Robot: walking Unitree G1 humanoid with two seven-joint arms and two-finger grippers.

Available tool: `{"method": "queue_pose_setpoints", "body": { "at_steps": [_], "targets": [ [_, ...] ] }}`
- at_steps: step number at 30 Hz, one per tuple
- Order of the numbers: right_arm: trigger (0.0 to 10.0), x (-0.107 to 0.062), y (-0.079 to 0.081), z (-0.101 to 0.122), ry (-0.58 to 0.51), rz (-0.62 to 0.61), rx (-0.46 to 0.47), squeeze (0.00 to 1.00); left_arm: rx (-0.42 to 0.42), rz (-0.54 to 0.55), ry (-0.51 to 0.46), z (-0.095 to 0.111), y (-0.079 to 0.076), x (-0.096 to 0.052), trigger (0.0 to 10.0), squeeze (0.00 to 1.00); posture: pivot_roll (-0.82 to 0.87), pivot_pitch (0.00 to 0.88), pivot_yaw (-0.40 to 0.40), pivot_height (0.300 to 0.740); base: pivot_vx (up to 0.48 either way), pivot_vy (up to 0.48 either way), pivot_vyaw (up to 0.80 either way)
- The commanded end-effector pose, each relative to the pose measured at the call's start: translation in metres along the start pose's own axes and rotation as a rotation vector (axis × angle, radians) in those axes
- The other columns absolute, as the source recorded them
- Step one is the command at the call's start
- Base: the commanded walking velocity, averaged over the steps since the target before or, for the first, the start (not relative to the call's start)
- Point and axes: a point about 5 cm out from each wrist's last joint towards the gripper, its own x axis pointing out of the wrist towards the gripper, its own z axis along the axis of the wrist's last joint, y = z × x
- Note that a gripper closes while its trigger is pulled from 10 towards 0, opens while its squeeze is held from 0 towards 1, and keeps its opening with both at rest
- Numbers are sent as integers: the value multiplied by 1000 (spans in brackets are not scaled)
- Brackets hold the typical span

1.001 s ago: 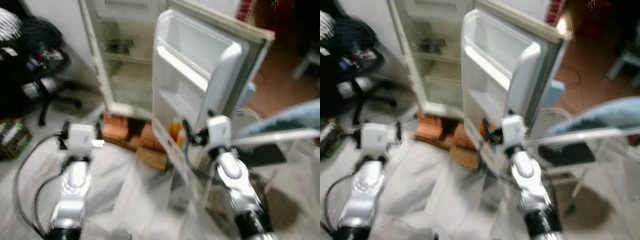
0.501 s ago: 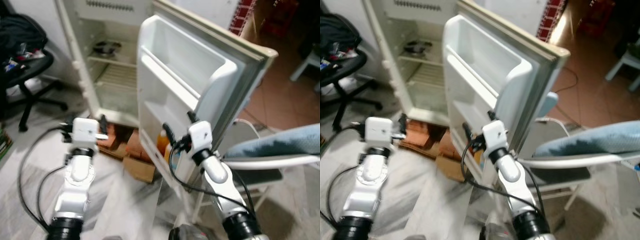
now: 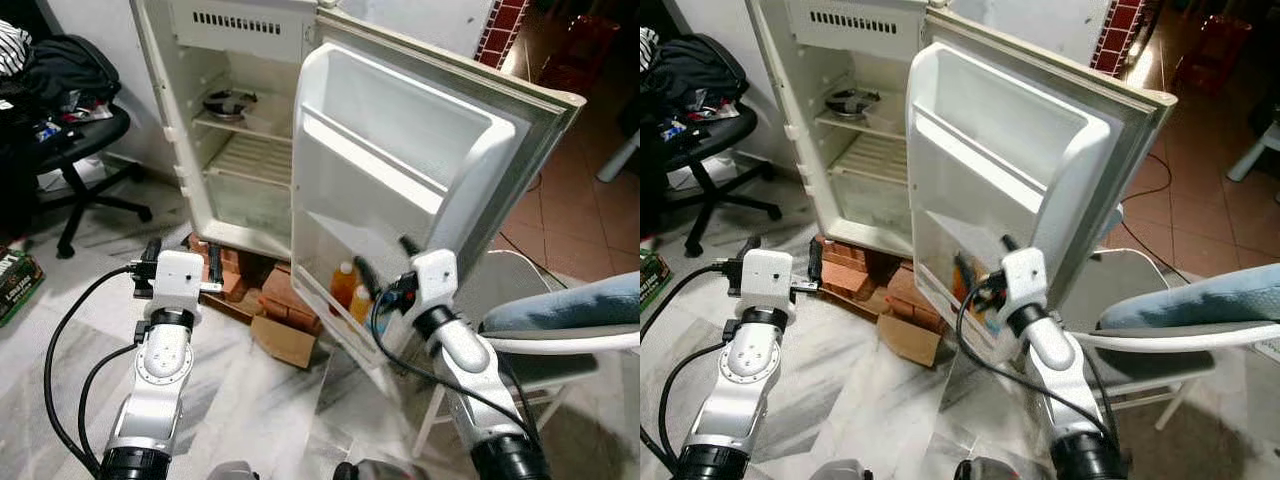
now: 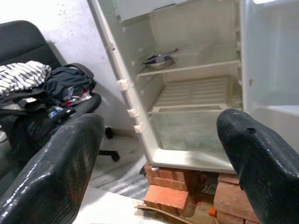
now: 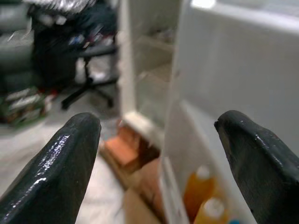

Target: Restocking fridge

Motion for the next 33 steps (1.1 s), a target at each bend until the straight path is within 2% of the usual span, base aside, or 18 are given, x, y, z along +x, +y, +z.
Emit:
{"method": "queue_pose_setpoints", "body": {
  "at_steps": [1,8,15,17,18,19,22,24,25,27,28,29,30,31,33],
  "targets": [
    [10000,1,-2,4,-4,15,-19,0,-12,-8,-10,2,0,1,10000,0,75,0,-39,740,0,-277,0],
    [10000,7,-15,17,-61,-89,-68,0,-8,-7,-10,2,-1,1,10000,0,76,0,-36,740,0,-288,0],
    [10000,6,-14,17,-64,-74,-60,0,-2,-3,-6,1,1,-1,10000,0,81,0,-38,740,0,-208,0],
    [10000,2,-2,10,-30,55,-1,0,-24,-13,-2,0,-1,-3,10000,0,81,0,-38,740,0,0,0],
    [10000,2,-2,10,-30,55,-1,0,-24,-13,-2,0,-1,-3,10000,0,81,0,-38,740,0,0,0],
    [10000,-10,15,1,37,273,88,0,-34,-25,1,-1,-2,-6,10000,0,79,0,-38,740,0,0,0],
    [10000,-27,27,-9,132,464,85,0,-40,-38,0,-1,-5,-6,10000,0,78,0,-38,740,0,0,0],
    [10000,-39,25,-21,226,525,53,0,-39,-45,0,-1,-6,-6,10000,0,77,0,-40,740,0,0,0],
    [10000,-40,24,-23,238,527,49,0,-38,-45,0,-1,-6,-6,10000,0,77,0,-40,740,0,0,0],
    [10000,-40,17,-27,263,500,-24,0,-39,-45,0,-1,-7,-6,10000,0,76,0,-40,740,0,0,0],
    [10000,-34,4,-29,271,406,-101,0,-39,-45,1,-1,-6,-7,10000,0,75,0,-39,740,0,0,0],
    [10000,-30,-3,-26,261,349,-109,0,-38,-45,2,-1,-6,-7,10000,0,76,0,-38,740,0,0,0],
    [10000,-17,-20,-13,199,194,-137,0,-35,-46,5,-1,-6,-7,10000,0,76,0,-38,740,0,0,0],
    [10000,-17,-20,-13,199,194,-137,0,-35,-46,5,-1,-6,-7,10000,0,76,0,-38,740,0,0,0],
    [10000,-7,-38,6,135,60,-103,0,-31,-47,11,-2,-6,-8,10000,0,77,0,-35,740,0,0,0]
  ]
}}
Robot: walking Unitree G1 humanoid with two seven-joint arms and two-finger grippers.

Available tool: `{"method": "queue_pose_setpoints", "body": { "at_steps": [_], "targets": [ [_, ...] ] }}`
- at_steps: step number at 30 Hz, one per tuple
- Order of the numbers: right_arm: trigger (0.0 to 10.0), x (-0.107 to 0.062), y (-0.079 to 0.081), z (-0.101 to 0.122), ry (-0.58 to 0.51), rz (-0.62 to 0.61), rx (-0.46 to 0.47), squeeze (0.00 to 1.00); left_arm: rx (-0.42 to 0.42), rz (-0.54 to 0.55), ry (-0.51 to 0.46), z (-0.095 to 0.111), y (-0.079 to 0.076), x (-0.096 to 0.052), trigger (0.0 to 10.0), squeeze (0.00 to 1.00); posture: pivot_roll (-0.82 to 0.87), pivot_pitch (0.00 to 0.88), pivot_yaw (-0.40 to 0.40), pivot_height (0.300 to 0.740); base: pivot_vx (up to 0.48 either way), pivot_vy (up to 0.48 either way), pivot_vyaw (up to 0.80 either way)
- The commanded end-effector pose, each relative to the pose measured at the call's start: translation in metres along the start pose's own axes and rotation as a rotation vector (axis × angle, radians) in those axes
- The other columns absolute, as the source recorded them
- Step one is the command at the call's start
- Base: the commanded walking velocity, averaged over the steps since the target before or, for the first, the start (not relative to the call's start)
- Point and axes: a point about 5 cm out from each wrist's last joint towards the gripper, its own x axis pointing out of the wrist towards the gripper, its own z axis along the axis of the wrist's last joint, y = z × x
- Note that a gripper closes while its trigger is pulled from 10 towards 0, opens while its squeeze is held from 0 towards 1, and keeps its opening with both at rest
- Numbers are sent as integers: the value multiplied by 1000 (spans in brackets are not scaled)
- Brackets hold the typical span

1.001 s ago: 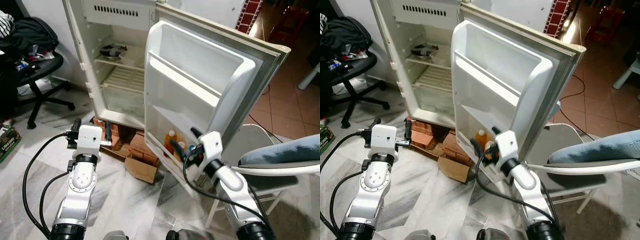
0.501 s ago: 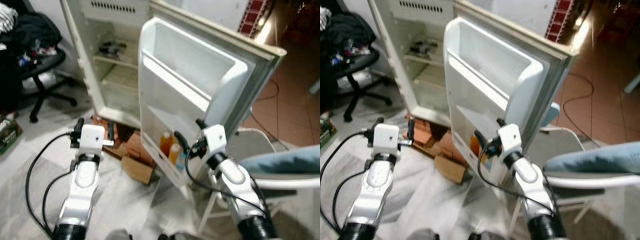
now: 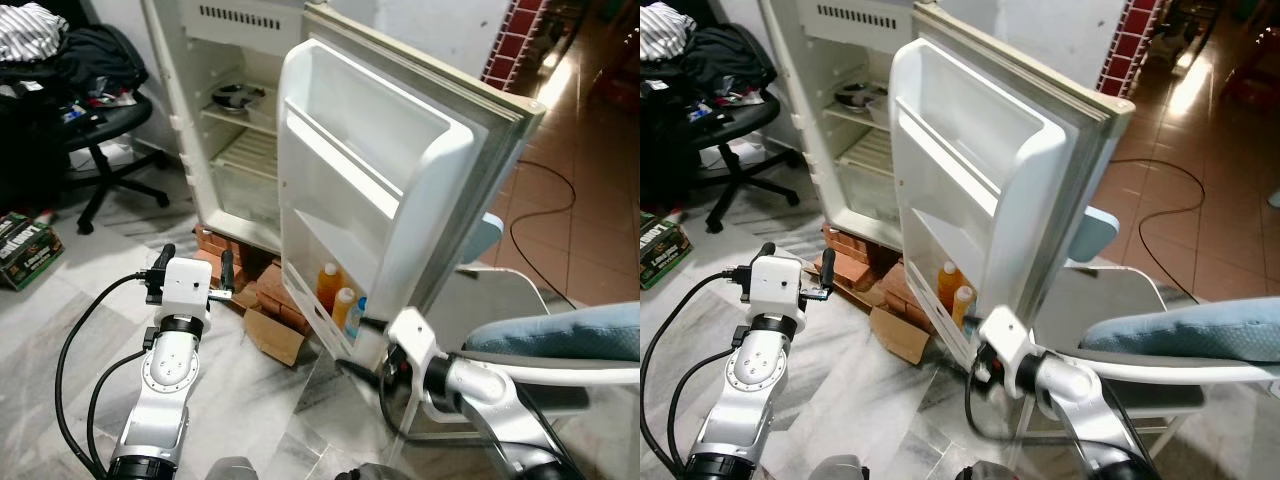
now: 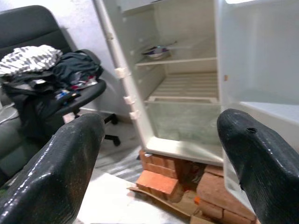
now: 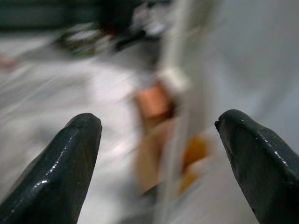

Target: Restocking fridge

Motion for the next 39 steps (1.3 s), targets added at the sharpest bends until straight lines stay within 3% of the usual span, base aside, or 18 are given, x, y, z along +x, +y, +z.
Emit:
{"method": "queue_pose_setpoints", "body": {
  "at_steps": [1,6,11,15,16,18,22,27,29,33,39],
  "targets": [
    [10000,0,-18,13,-48,-115,15,0,7,4,0,2,2,0,10000,0,78,0,-35,740,0,0,0],
    [10000,-1,-32,26,-56,-151,-36,0,12,6,6,1,4,-3,10000,0,85,0,-36,740,0,0,0],
    [10000,-14,-30,11,-13,-159,-47,0,20,14,20,-2,8,-6,10000,0,84,0,-36,740,0,0,0],
    [10000,-32,-12,-4,6,-135,41,0,33,21,40,-6,12,-13,10000,0,73,10,-33,740,0,0,0],
    [10000,-42,-1,-7,-31,-139,141,0,30,34,47,-7,15,-16,10000,0,70,11,-32,740,0,0,0],
    [10000,-50,8,-10,-52,-151,212,0,27,50,53,-8,18,-18,10000,0,64,14,-30,740,0,0,0],
    [10000,-57,17,-17,-49,-163,211,0,33,55,71,-10,20,-21,10000,0,58,17,-27,740,0,0,0],
    [10000,-49,-3,5,-142,-353,156,0,42,47,68,-10,19,-21,10000,0,63,15,-25,740,0,0,0],
    [10000,-48,-7,10,-160,-376,150,0,43,46,67,-9,19,-21,10000,0,63,15,-25,740,0,0,0],
    [10000,-49,-31,28,-221,-541,129,0,48,54,71,-9,21,-21,10000,0,67,14,-27,740,0,0,0],
    [10000,-53,-49,36,-244,-703,122,0,50,61,81,-11,24,-24,10000,0,76,14,-29,740,0,0,0]
  ]
}}
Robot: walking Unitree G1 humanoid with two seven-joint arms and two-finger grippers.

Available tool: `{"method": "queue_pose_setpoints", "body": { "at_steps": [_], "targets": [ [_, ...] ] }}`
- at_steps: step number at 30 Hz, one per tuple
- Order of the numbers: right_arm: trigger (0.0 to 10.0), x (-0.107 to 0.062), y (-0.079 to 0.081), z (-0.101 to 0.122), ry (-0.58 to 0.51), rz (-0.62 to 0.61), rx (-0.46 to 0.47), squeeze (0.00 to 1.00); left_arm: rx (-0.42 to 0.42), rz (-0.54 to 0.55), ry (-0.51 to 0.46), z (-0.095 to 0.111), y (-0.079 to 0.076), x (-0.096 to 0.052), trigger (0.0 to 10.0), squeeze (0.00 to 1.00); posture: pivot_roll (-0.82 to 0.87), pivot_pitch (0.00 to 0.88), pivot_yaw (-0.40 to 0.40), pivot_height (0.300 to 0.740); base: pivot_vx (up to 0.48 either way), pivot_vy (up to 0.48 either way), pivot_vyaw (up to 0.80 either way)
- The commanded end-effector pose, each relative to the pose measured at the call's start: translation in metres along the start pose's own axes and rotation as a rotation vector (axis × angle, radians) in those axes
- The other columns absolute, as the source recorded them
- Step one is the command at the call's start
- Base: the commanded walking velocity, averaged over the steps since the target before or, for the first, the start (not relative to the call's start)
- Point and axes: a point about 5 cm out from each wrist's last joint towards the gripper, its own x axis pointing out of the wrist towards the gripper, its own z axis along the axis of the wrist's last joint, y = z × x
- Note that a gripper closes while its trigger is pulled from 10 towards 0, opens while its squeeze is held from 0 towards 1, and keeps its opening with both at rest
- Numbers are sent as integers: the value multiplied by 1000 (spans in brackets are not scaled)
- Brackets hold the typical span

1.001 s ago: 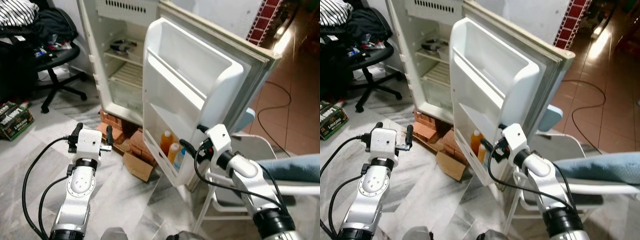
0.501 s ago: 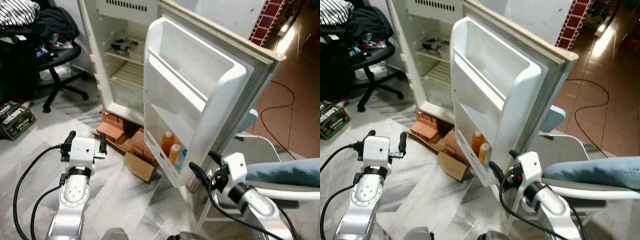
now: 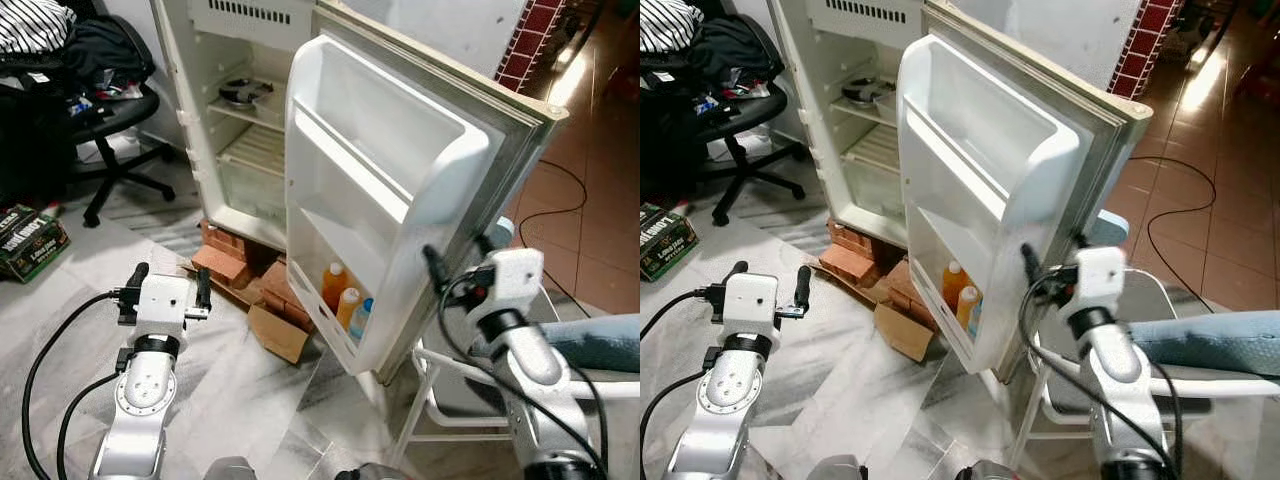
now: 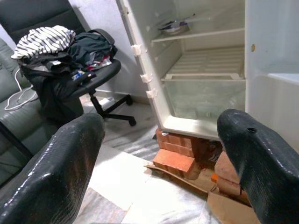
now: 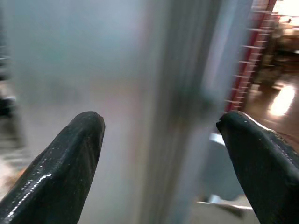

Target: Restocking fridge

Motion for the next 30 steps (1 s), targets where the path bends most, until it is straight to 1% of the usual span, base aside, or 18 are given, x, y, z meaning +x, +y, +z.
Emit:
{"method": "queue_pose_setpoints", "body": {
  "at_steps": [1,2,3,5,7,9,10,12,15,17,18,19,21,23,27,30],
  "targets": [
    [10000,4,-5,5,-21,-53,6,0,8,7,2,1,3,-1,10000,0,76,14,-29,740,0,0,0],
    [10000,4,-5,5,-21,-53,6,0,8,7,2,1,3,-1,10000,0,76,14,-29,740,0,0,0],
    [10000,8,-3,7,-28,-57,11,0,8,2,5,1,2,-2,10000,0,80,14,-26,740,0,0,0],
    [10000,17,1,10,-43,-50,33,0,-3,-14,14,0,2,-2,10000,0,82,14,-24,740,0,0,0],
    [10000,30,8,17,-63,-10,69,0,-10,-31,23,-1,1,-3,10000,0,93,11,-23,740,0,0,0],
    [10000,41,18,23,-64,67,199,0,-38,-46,40,-3,-1,-3,10000,0,101,9,-25,740,0,0,0],
    [10000,49,28,36,-105,171,287,0,-78,-71,57,-4,-3,-4,10000,0,101,9,-25,740,0,0,0],
    [10000,50,30,39,-117,192,298,0,-86,-77,60,-4,-3,-4,10000,0,101,9,-25,740,0,0,0],
    [10000,55,42,55,-149,343,379,0,-139,-112,102,-9,-7,-10,10000,0,115,9,-35,740,0,0,0],
    [10000,55,42,55,-149,343,379,0,-139,-112,102,-9,-7,-10,10000,0,115,9,-35,740,0,0,0],
    [10000,54,46,61,-159,421,425,0,-164,-115,127,-12,-8,-13,10000,0,121,10,-39,740,0,0,0],
    [10000,42,56,73,-173,616,513,0,-205,-122,171,-18,-11,-20,10000,0,129,12,-45,740,0,0,0],
    [10000,28,61,78,-165,780,559,0,-226,-152,200,-22,-16,-25,10000,0,130,13,-45,740,0,0,0],
    [10000,13,62,80,-156,901,594,0,-232,-211,230,-24,-24,-29,10000,0,129,14,-43,740,0,0,0],
    [10000,11,60,75,-120,909,605,0,-220,-220,226,-24,-24,-28,10000,0,124,14,-40,740,0,0,0],
    [10000,6,59,62,-54,939,562,0,-215,-226,231,-23,-24,-27,10000,0,114,16,-32,740,0,0,0]
  ]
}}
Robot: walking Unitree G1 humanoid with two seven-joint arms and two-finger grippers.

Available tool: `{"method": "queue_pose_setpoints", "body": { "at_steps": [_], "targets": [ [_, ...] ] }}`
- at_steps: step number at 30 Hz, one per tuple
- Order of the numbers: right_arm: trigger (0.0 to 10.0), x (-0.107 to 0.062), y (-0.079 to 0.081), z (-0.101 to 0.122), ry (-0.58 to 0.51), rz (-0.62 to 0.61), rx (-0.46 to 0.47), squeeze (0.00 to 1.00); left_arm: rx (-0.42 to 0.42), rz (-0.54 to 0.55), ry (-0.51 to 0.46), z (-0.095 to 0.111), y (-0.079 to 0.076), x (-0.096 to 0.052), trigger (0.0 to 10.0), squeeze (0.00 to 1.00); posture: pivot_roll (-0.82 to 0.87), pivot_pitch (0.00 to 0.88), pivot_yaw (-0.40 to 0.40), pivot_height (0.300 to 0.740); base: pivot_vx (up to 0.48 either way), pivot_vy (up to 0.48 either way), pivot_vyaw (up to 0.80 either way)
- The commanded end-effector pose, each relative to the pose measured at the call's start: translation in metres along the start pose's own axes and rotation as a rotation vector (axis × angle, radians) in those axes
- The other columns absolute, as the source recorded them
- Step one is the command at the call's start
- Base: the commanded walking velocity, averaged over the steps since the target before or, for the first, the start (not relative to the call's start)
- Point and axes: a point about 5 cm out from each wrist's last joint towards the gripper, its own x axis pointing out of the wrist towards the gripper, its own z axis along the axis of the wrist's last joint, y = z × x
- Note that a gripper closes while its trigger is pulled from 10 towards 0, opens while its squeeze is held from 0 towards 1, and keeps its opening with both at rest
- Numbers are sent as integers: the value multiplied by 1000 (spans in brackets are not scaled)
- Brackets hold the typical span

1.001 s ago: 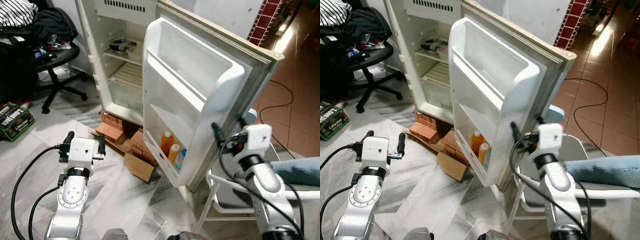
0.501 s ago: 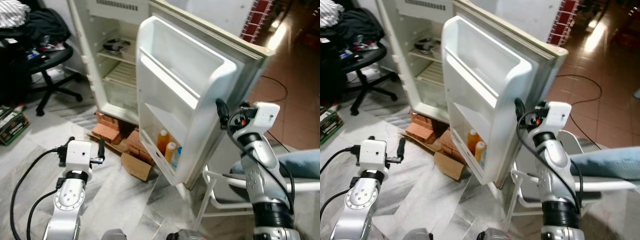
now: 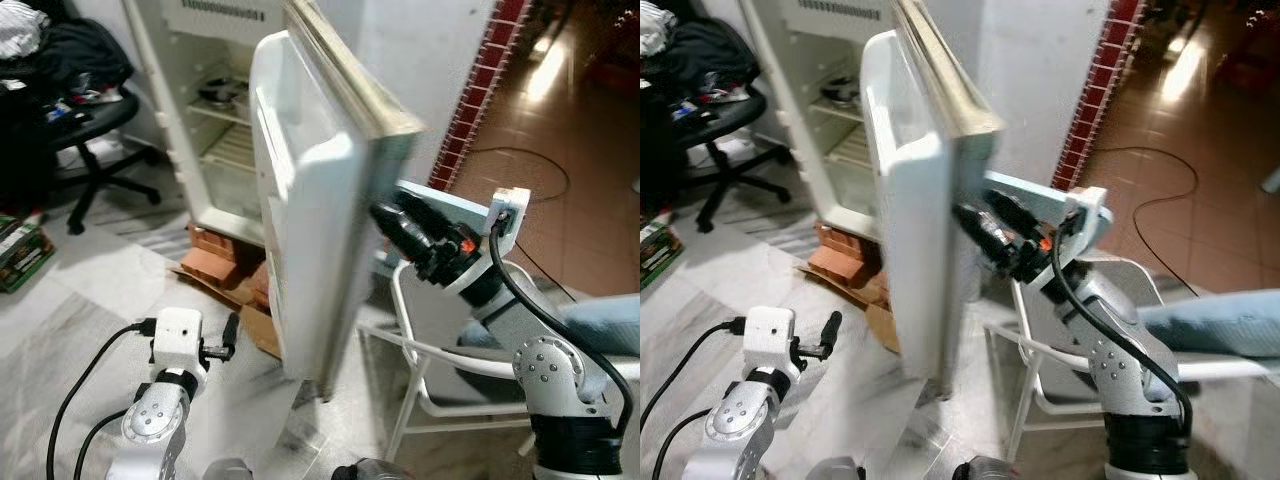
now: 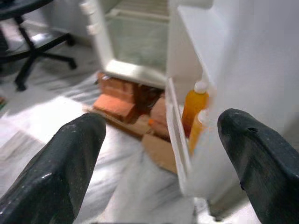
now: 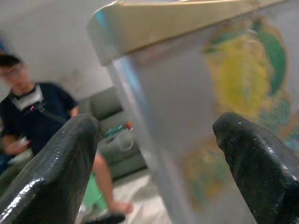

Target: Restocking fridge

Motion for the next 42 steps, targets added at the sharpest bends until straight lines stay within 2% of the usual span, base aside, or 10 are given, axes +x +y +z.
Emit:
{"method": "queue_pose_setpoints", "body": {
  "at_steps": [1,3,5,7,9,11,12,16,24,42],
  "targets": [
    [10000,-5,-3,-7,51,3,2,0,3,-12,-2,4,2,0,10000,0,113,16,-32,740,0,0,0],
    [10000,-5,-3,-7,51,3,2,0,3,-12,-2,4,2,0,10000,0,113,16,-32,740,0,0,0],
    [10000,-22,-30,-29,152,-228,-74,0,9,-35,15,4,-1,0,10000,0,104,18,-29,740,0,0,0],
    [10000,-27,-36,-35,172,-300,-97,0,10,-37,19,4,-1,0,10000,0,105,16,-30,740,0,0,0],
    [10000,-39,-56,-45,186,-574,-238,0,34,-29,8,6,1,2,10000,0,104,12,-32,740,0,0,0],
    [10000,-42,-59,-45,176,-637,-266,0,36,-23,2,7,2,3,10000,0,104,12,-33,740,0,0,0],
    [10000,-46,-61,-47,150,-723,-289,0,35,-5,-8,10,4,6,10000,0,105,8,-38,740,0,0,0],
    [10000,-48,-58,-50,114,-783,-291,0,61,1,-28,14,5,10,10000,0,104,6,-41,740,0,0,0],
    [10000,-37,-51,-57,82,-848,-402,0,98,9,-78,29,6,26,10000,0,82,8,-40,740,0,69,0],
    [10000,-37,-54,-59,67,-888,-449,0,105,-1,-87,29,0,31,10000,0,74,7,-46,740,0,376,-100]
  ]
}}
